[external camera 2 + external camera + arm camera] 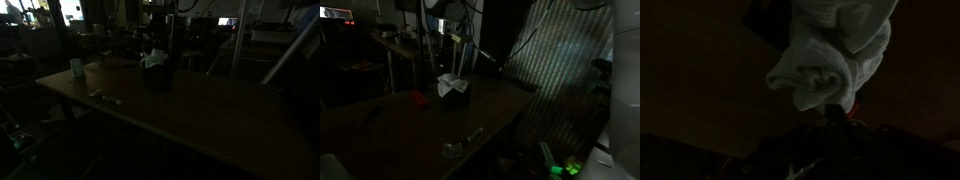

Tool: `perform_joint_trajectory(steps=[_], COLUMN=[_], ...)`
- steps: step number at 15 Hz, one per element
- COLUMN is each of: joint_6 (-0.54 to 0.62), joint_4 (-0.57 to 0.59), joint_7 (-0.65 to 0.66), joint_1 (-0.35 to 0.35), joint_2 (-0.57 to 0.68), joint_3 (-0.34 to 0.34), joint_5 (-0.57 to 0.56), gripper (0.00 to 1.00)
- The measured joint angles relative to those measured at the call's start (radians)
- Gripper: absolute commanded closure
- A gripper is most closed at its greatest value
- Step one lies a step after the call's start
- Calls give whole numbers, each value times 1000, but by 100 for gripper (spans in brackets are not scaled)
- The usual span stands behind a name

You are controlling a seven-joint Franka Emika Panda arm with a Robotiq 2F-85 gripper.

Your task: Shove the cloth into the black box

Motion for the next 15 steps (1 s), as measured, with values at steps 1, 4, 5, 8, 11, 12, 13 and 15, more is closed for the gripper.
perform_joint_trajectory(steps=[1,4,5,8,11,12,13,15], joint_6=[9,12,11,8,8,9,9,10], joint_4=[0,-2,-4,-19,-78,-104,-132,-183], joint_7=[-5,-11,-11,-9,-7,-6,-5,-2], joint_1=[-6,-19,-20,-20,-18,-16,-14,-11], joint_2=[13,38,40,27,-20,-39,-59,-92], joint_3=[-1,-1,-1,0,4,5,6,6], joint_5=[0,0,-1,-1,-1,-1,-1,-1], gripper=[100,100,100,100,100,100,100,100])
